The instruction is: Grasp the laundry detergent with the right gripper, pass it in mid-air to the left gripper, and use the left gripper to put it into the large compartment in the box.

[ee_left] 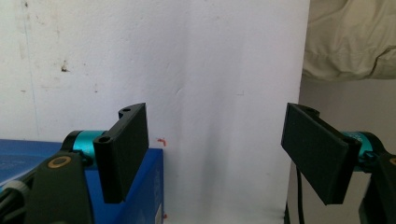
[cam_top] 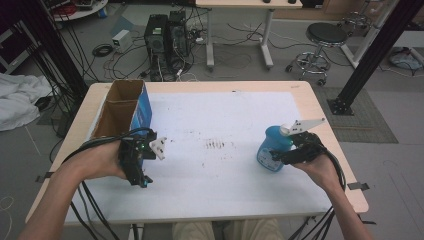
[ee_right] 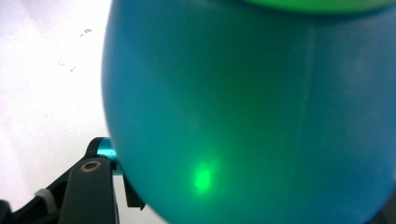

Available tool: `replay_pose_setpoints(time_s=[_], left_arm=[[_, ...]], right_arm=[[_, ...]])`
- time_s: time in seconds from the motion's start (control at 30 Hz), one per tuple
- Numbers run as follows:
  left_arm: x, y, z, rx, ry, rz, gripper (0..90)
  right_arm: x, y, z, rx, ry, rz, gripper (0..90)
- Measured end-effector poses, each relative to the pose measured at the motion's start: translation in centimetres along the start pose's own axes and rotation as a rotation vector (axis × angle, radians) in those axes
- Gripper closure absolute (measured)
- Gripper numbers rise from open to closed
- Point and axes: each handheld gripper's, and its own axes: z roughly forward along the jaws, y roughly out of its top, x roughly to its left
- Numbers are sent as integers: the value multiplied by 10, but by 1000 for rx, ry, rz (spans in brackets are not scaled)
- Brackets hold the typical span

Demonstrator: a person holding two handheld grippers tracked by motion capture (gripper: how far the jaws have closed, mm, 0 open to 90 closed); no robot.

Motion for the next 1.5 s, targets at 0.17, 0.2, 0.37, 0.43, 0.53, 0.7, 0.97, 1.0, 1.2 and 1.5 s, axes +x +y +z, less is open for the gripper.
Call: replay_pose_setpoints(time_s=[0.17,0.2,0.37,0.43,0.53,0.7,0.97,1.0,1.2,1.5], left_arm=[[0,0,0,-2,2,-1,233],[0,0,0,-1,1,-1,233],[0,0,0,-4,2,2,233],[-1,-1,-1,-4,3,1,233],[-1,-1,-1,-5,3,-3,233],[-1,-2,-1,-5,5,-3,233],[0,1,-3,-10,11,5,233],[0,1,-4,-16,12,-4,234],[5,10,-23,-67,24,-28,234],[21,47,-74,-232,31,-59,234]], right_arm=[[0,2,1,-1,4,-4,356],[0,2,0,-6,5,-8,362],[1,5,1,-2,10,-16,402],[1,4,2,0,14,-14,403],[2,3,3,-4,13,-13,404],[-1,0,2,-19,22,-4,448],[2,2,1,-17,20,-34,473],[2,3,1,-16,21,-36,474],[2,21,-3,-48,104,-61,477],[37,98,-5,-70,281,-320,473]])
